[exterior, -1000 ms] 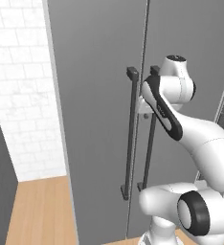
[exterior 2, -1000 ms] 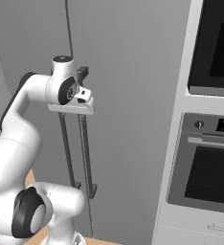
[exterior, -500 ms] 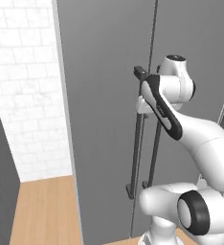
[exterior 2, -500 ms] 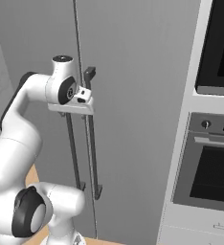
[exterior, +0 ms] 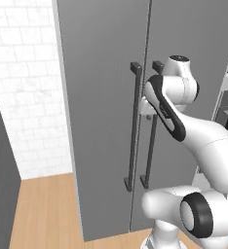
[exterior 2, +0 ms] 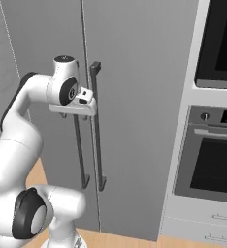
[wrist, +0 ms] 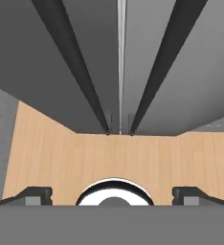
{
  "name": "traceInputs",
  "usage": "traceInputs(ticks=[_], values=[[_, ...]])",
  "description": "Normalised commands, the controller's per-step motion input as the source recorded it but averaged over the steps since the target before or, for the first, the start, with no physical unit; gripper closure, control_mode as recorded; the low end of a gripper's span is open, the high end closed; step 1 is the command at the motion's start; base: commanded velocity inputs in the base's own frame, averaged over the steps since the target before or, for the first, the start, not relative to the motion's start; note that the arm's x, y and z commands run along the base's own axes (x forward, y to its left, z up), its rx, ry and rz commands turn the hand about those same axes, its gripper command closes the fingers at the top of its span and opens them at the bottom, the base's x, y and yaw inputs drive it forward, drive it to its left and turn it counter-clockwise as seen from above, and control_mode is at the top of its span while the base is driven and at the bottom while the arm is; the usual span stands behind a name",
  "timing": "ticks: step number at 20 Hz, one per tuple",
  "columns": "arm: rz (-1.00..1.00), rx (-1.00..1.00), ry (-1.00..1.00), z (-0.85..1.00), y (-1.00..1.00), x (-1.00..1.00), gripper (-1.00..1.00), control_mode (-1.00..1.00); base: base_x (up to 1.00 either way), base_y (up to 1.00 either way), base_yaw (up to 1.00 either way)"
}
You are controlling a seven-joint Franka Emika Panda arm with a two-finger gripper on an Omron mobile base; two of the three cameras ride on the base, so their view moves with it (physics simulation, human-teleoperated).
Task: Take the strawberry from the fridge and place it on top of the pancake, located on the dining counter.
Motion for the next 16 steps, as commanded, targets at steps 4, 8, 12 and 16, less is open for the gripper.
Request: traceInputs(ticks=[4, 8, 12, 16], values=[[0.00, 0.00, 0.00, 0.00, 0.00, 0.00, -1.00, 1.00, -0.51, -0.08, 0.00], [0.00, 0.00, 0.00, 0.00, 0.00, 0.00, -1.00, 1.00, -0.52, -0.02, 0.00], [0.00, 0.00, 0.00, 0.00, 0.00, 0.00, -1.00, 1.00, -0.36, -0.01, 0.00], [0.02, 0.00, -0.12, -0.08, -0.16, 0.20, -1.00, -1.00, -0.03, 0.00, 0.00]])
